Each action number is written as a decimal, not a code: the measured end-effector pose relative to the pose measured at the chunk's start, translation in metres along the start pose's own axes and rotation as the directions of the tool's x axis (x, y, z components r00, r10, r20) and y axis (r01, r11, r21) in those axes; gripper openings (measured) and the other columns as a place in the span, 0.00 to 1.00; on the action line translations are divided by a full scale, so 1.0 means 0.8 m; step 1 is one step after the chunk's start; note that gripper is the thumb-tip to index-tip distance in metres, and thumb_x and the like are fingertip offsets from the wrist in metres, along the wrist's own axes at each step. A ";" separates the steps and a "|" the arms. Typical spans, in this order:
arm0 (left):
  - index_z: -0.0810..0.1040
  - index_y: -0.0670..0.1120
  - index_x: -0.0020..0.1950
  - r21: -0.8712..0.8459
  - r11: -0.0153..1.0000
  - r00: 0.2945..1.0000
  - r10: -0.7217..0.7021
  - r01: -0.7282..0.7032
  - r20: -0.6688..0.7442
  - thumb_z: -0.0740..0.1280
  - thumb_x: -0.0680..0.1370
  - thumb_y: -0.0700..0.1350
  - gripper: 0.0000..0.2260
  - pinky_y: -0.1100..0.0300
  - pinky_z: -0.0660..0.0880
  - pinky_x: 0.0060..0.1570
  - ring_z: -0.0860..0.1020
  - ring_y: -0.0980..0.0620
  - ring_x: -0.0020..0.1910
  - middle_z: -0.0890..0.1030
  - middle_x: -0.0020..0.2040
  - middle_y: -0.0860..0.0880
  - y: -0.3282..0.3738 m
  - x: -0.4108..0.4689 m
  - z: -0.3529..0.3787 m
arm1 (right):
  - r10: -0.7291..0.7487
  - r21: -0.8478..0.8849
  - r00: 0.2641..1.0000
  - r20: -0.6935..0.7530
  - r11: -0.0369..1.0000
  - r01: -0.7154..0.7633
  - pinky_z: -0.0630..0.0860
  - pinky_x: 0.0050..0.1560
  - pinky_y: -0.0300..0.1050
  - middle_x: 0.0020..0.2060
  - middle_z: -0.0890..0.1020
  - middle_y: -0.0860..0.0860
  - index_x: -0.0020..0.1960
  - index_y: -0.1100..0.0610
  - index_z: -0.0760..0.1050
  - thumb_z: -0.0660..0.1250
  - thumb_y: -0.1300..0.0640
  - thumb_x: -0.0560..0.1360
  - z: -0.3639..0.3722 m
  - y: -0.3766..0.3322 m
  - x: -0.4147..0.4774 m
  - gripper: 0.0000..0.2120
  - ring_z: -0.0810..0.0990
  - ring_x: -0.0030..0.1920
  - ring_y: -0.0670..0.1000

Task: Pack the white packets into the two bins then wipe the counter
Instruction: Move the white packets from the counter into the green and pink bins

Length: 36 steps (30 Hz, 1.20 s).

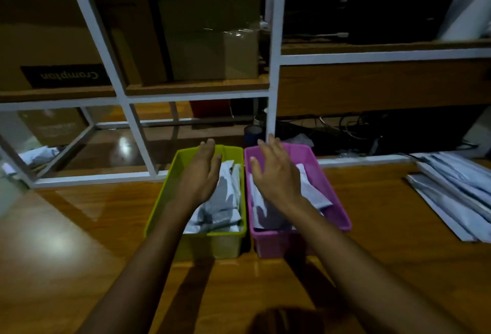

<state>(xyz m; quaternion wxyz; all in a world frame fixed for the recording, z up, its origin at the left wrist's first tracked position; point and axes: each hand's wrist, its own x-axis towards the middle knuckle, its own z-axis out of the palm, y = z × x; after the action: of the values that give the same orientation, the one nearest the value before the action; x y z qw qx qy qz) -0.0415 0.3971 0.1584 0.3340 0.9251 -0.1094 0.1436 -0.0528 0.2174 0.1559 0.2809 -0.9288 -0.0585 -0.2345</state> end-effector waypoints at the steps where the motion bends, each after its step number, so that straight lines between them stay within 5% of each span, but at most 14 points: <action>1: 0.59 0.42 0.78 -0.008 1.000 0.999 0.019 -0.019 -0.029 0.55 0.84 0.50 0.24 0.60 0.56 0.71 0.56 0.49 0.78 0.60 0.78 0.46 0.025 -0.013 0.003 | 0.001 0.008 1.000 -0.020 1.000 -0.001 0.63 0.71 0.53 0.77 0.60 0.55 0.74 0.55 0.64 0.60 0.49 0.80 -0.024 0.008 -0.016 0.25 0.56 0.77 0.55; 9: 0.63 0.44 0.77 -0.120 0.971 0.978 0.203 -0.208 -0.057 0.56 0.82 0.54 0.25 0.63 0.56 0.70 0.60 0.52 0.76 0.63 0.77 0.47 0.191 -0.104 0.083 | 0.014 -0.018 0.984 -0.177 1.000 -0.017 0.59 0.68 0.43 0.75 0.63 0.55 0.73 0.56 0.67 0.59 0.48 0.78 -0.187 0.092 -0.164 0.25 0.61 0.75 0.55; 14: 0.61 0.44 0.77 -0.228 0.929 0.955 0.294 -0.293 -0.027 0.58 0.82 0.53 0.26 0.57 0.60 0.74 0.58 0.54 0.77 0.63 0.77 0.48 0.270 -0.163 0.146 | 0.098 -0.055 0.973 -0.210 0.992 -0.111 0.64 0.66 0.46 0.75 0.64 0.55 0.73 0.55 0.67 0.60 0.48 0.78 -0.253 0.153 -0.258 0.25 0.63 0.73 0.56; 24: 0.61 0.45 0.77 -0.318 0.903 0.921 0.353 -0.289 0.164 0.56 0.81 0.56 0.28 0.57 0.56 0.75 0.54 0.55 0.78 0.59 0.78 0.49 0.330 -0.274 0.297 | 0.324 0.013 0.916 -0.235 0.944 -0.331 0.60 0.65 0.43 0.76 0.63 0.51 0.75 0.53 0.64 0.58 0.46 0.78 -0.304 0.266 -0.366 0.27 0.63 0.72 0.53; 36: 0.58 0.47 0.78 -0.276 0.925 0.903 0.336 -0.262 0.268 0.55 0.82 0.55 0.27 0.56 0.52 0.75 0.52 0.52 0.79 0.56 0.79 0.49 0.414 -0.116 0.455 | 0.463 0.011 0.847 -0.259 0.879 -0.477 0.51 0.63 0.28 0.77 0.61 0.48 0.76 0.51 0.61 0.60 0.48 0.77 -0.331 0.464 -0.271 0.28 0.61 0.73 0.49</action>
<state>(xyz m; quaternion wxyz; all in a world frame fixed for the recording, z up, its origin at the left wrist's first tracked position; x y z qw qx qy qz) -0.1572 -0.0788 0.0537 0.3928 0.8623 -0.3180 0.0322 -0.2615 -0.2334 0.0647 0.3097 -0.8842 0.2135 -0.2769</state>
